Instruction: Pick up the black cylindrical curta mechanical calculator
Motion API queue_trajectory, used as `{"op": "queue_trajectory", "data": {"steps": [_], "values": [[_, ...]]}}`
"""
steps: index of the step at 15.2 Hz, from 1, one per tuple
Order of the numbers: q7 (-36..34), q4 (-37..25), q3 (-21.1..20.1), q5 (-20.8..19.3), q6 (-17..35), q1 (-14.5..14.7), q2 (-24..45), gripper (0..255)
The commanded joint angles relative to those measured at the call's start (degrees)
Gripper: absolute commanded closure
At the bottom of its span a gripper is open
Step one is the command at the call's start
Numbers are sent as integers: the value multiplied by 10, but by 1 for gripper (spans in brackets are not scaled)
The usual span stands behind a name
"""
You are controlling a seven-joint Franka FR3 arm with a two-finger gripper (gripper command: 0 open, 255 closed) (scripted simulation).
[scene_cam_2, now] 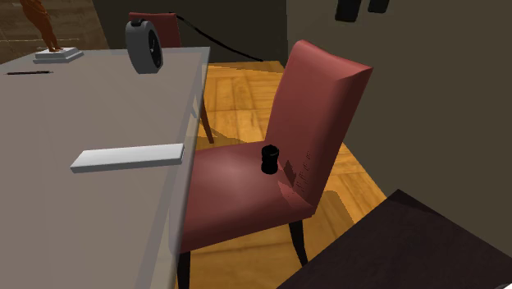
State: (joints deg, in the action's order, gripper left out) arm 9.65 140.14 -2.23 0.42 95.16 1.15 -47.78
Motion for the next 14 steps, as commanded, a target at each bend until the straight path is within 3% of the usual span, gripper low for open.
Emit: {"op": "queue_trajectory", "data": {"steps": [1,14], "values": [[0,0,0,0,0,0,0,0],[-10,6,2,-33,221,-26,253,0]]}}
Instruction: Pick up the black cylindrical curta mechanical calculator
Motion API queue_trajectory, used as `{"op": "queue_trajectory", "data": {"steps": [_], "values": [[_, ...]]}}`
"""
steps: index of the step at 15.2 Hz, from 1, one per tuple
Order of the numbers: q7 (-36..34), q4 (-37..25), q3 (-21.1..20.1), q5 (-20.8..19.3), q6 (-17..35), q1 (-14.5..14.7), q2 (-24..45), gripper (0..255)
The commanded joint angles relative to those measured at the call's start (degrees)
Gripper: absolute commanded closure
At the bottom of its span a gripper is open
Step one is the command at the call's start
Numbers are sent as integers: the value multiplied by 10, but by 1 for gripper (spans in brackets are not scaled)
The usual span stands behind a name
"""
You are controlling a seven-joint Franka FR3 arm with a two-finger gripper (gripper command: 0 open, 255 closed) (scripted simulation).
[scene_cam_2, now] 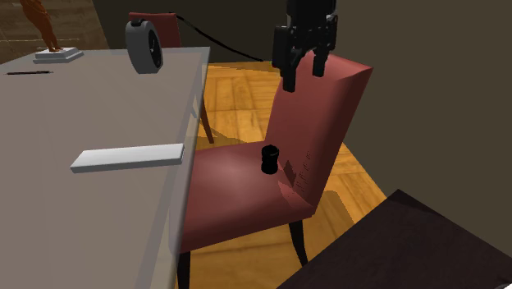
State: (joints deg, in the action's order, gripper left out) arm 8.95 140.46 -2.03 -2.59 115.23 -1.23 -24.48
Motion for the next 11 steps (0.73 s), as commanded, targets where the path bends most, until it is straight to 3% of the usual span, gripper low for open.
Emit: {"op": "queue_trajectory", "data": {"steps": [1,11], "values": [[-4,-2,0,-6,35,-4,42,0],[-27,-92,6,-44,147,-21,274,0]]}}
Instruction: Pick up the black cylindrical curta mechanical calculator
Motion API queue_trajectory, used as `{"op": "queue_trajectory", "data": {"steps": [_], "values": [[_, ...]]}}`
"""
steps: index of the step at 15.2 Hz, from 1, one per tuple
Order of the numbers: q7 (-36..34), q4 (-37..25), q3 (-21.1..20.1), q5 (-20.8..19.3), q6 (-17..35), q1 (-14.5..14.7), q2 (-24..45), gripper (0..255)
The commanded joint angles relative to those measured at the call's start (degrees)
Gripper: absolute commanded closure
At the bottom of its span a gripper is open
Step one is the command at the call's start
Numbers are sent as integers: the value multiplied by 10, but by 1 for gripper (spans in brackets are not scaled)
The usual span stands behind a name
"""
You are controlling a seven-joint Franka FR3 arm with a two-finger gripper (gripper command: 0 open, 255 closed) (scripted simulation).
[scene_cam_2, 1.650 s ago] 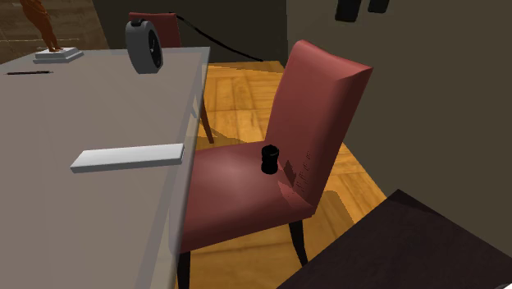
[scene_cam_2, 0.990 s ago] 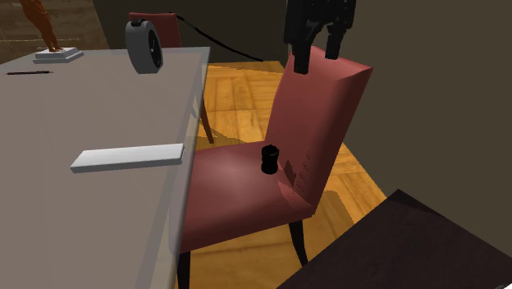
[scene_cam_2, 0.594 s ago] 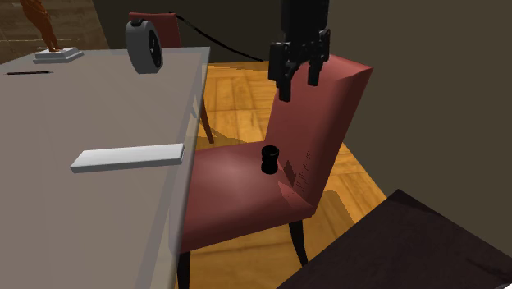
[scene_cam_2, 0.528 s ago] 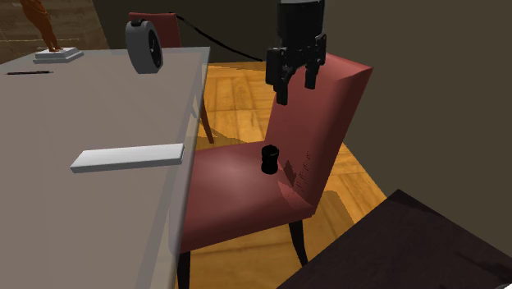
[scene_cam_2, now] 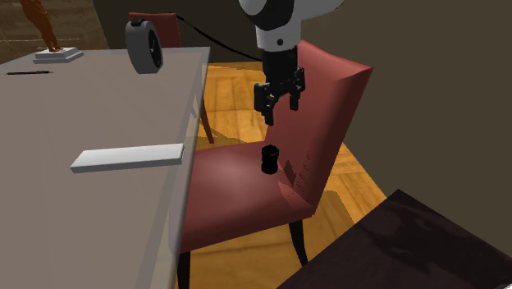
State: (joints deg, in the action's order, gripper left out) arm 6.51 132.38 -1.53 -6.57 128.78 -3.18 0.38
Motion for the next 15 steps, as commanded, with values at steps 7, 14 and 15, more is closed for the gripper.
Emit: {"op": "queue_trajectory", "data": {"steps": [7,14,15], "values": [[-16,-115,14,-27,50,-6,188,0],[-21,-251,27,-38,56,-9,350,0],[-22,-252,27,-38,61,-9,356,0]]}}
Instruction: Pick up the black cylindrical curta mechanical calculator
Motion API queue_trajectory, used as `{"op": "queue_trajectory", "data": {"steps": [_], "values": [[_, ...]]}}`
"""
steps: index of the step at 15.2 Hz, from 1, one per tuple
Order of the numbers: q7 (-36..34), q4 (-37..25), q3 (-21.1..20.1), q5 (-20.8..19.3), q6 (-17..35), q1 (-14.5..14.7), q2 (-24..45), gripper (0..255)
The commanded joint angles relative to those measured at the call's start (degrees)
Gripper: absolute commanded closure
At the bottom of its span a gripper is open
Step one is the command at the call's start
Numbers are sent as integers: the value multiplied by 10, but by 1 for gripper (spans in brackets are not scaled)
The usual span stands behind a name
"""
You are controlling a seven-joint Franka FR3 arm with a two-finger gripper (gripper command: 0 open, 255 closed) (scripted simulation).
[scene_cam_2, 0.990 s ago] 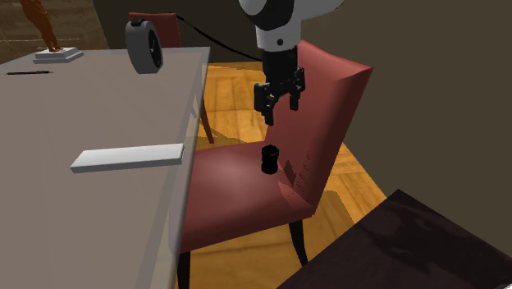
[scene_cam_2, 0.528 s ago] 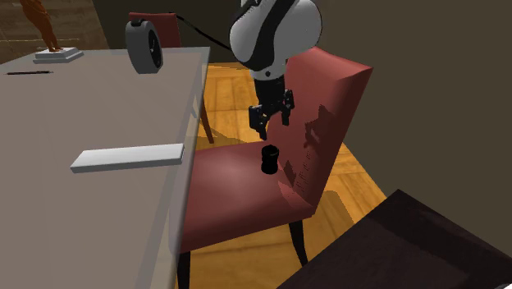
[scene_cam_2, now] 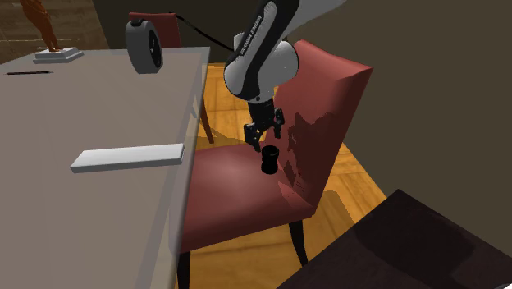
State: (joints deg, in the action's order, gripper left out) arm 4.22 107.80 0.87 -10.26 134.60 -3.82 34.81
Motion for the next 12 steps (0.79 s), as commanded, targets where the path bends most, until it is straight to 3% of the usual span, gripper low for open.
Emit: {"op": "queue_trajectory", "data": {"steps": [1,9,10,12], "values": [[0,-8,3,-2,7,-3,18,0],[-5,-18,4,-5,33,-3,54,0],[-4,-14,4,-5,32,-3,49,255],[-2,-21,4,-5,28,-5,52,255]]}}
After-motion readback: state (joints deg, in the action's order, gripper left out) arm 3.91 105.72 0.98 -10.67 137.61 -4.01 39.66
